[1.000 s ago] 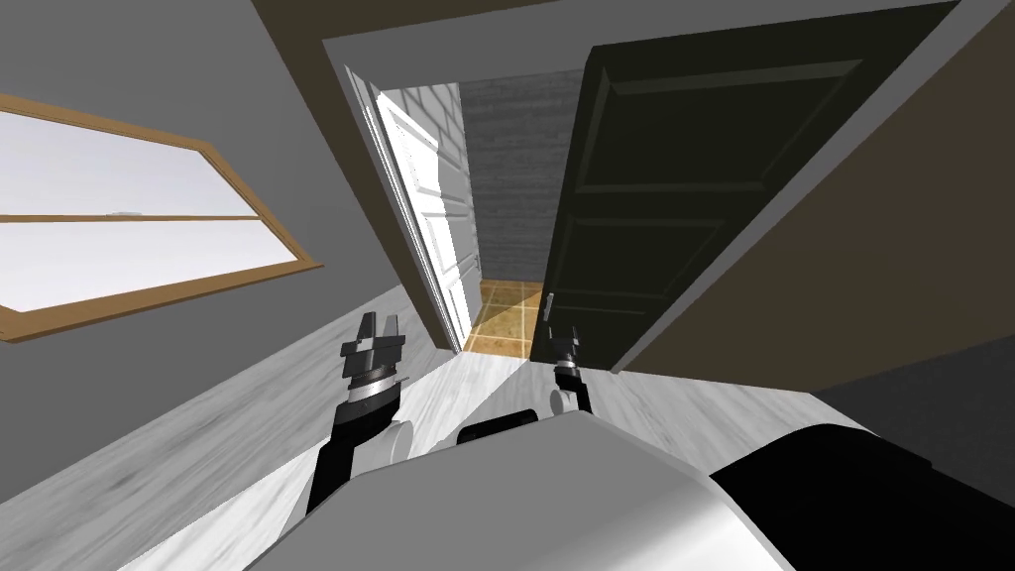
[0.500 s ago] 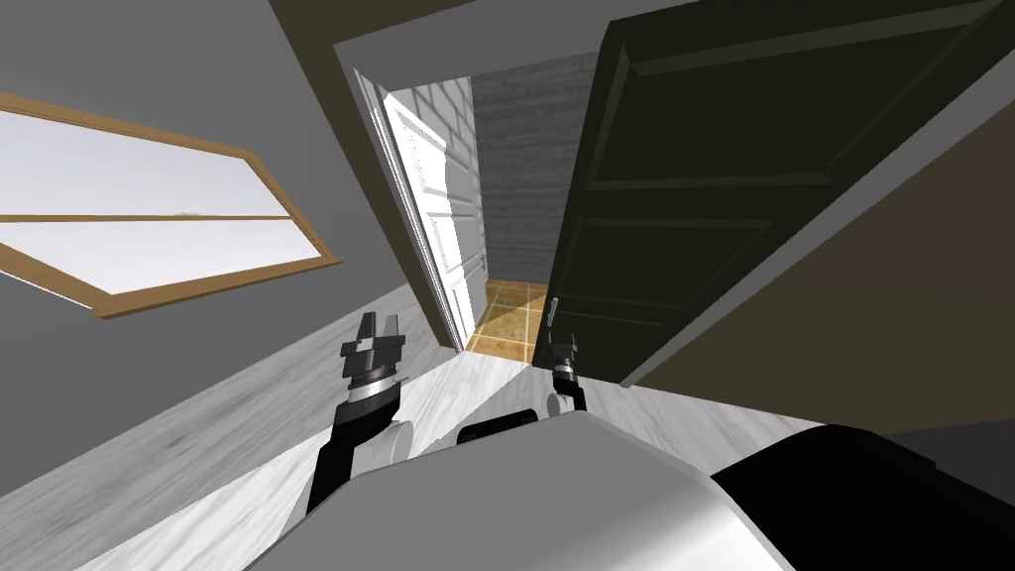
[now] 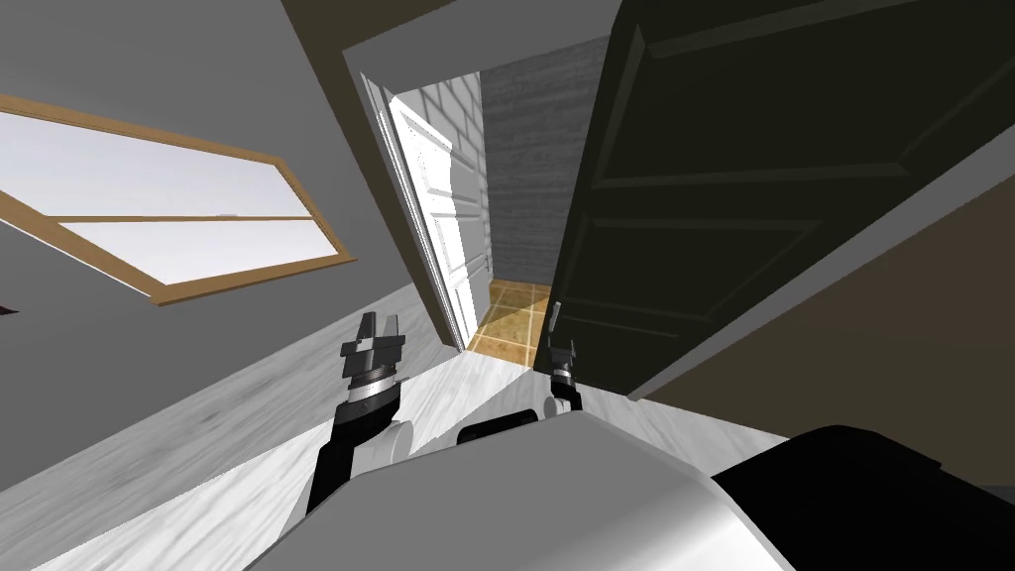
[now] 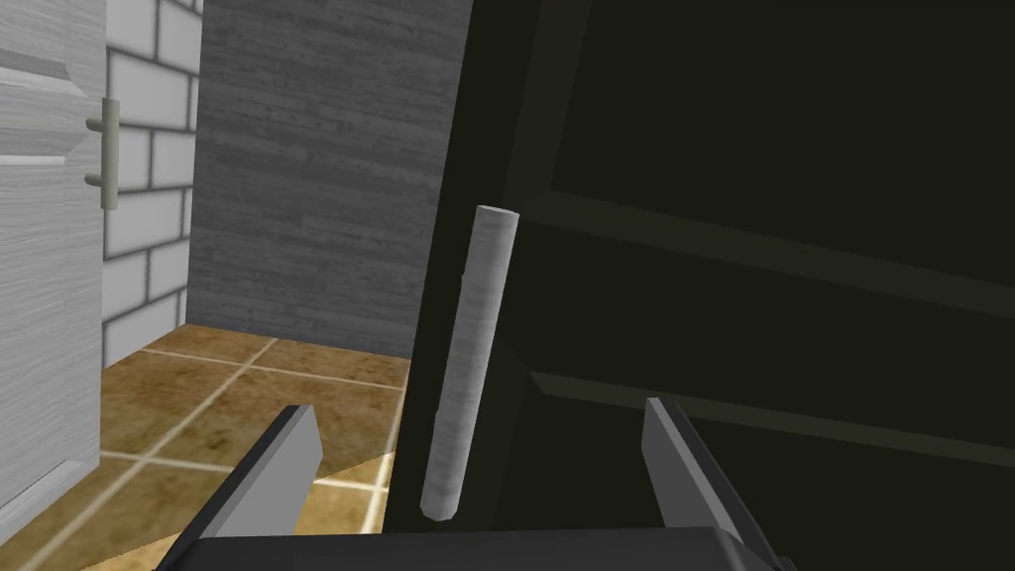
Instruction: Push the door open
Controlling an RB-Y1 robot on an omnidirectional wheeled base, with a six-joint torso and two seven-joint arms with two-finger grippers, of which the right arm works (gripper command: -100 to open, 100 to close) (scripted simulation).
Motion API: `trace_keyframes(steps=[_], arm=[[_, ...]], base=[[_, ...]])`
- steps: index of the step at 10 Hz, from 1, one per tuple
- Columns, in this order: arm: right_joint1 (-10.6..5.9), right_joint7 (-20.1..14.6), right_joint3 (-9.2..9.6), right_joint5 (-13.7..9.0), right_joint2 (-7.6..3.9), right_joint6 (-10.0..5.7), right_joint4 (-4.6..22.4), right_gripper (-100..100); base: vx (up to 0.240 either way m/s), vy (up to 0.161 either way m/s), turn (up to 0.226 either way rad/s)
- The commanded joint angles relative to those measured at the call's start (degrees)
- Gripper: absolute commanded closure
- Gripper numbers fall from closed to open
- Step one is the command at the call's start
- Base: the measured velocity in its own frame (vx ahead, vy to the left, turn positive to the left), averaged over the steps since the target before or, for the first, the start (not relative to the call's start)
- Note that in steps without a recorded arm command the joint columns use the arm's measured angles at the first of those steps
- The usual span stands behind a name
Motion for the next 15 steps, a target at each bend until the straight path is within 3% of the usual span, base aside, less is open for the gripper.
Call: trace_keyframes(steps=[1, 3, 6, 12, 13, 14, 15], arm=[[-0.41, -1.0, 0.15, -0.8, 0.23, -0.79, 1.64, -100], [-1.15, -2.92, 0.5, -2.66, 1.04, -2.08, 4.78, -100], [-1.61, -4.12, 0.72, -3.81, 1.58, -2.89, 6.73, -100], [-3.37, -8.7, 1.55, -8.22, 4.41, -5.98, 14.21, -100], [-3.32, -8.05, 1.56, -7.72, 4.3, -5.86, 13.67, -100], [-3.5, -8.34, 1.41, -7.9, 2.36, -5.91, 13.97, -100], [-3.6, -8.47, 1.28, -7.98, 1.35, -5.87, 14.11, -100]], base=[[0.029, -0.055, 0.056], [0.055, -0.12, 0.211], [0.022, -0.062, 0.056], [0.036, -0.112, 0.138], [0.014, -0.05, 0.023], [0.084, -0.054, 0.006], [0.159, -0.084, 0.025]])
